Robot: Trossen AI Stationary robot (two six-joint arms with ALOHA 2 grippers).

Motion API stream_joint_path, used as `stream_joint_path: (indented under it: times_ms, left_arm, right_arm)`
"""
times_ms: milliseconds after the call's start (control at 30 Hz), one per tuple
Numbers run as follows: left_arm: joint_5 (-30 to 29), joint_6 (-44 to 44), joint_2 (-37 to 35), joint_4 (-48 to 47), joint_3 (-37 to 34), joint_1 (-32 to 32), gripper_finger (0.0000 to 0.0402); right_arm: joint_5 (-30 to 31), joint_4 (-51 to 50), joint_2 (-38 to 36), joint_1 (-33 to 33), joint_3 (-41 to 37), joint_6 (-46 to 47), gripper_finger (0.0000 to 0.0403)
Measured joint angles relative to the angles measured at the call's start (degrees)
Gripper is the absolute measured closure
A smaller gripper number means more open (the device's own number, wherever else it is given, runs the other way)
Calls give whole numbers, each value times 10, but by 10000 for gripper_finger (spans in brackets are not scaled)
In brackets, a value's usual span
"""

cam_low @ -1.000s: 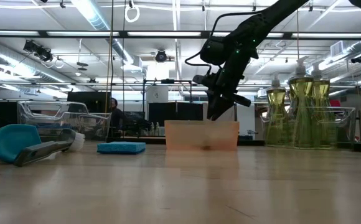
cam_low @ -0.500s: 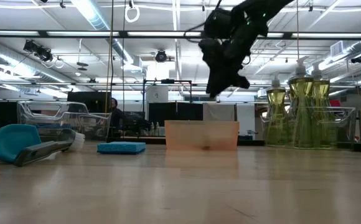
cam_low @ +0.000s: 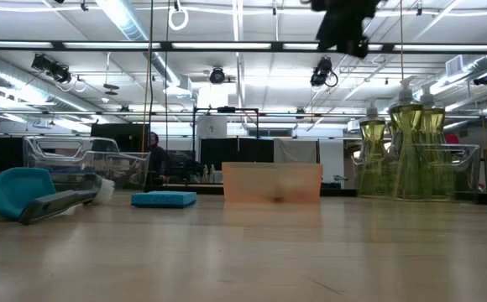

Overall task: Pick & Place Kitchen Sink Supplies
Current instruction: Put the blue sponge into the left transparent bin

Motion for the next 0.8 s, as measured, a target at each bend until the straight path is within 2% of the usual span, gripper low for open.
stream_joint_path:
  times_ms: [333, 633, 800]
  left_arm:
    - [0, 0, 0, 0, 0, 0, 138]
    - [0, 0, 0, 0, 0, 0, 138]
    - [0, 0, 0, 0, 0, 0, 138]
  right_arm:
    - [0, -107, -81, 133, 0, 44, 327]
    - [0, -111, -71, 250, -6, 59, 327]
    - [32, -100, -68, 288, -47, 81, 327]
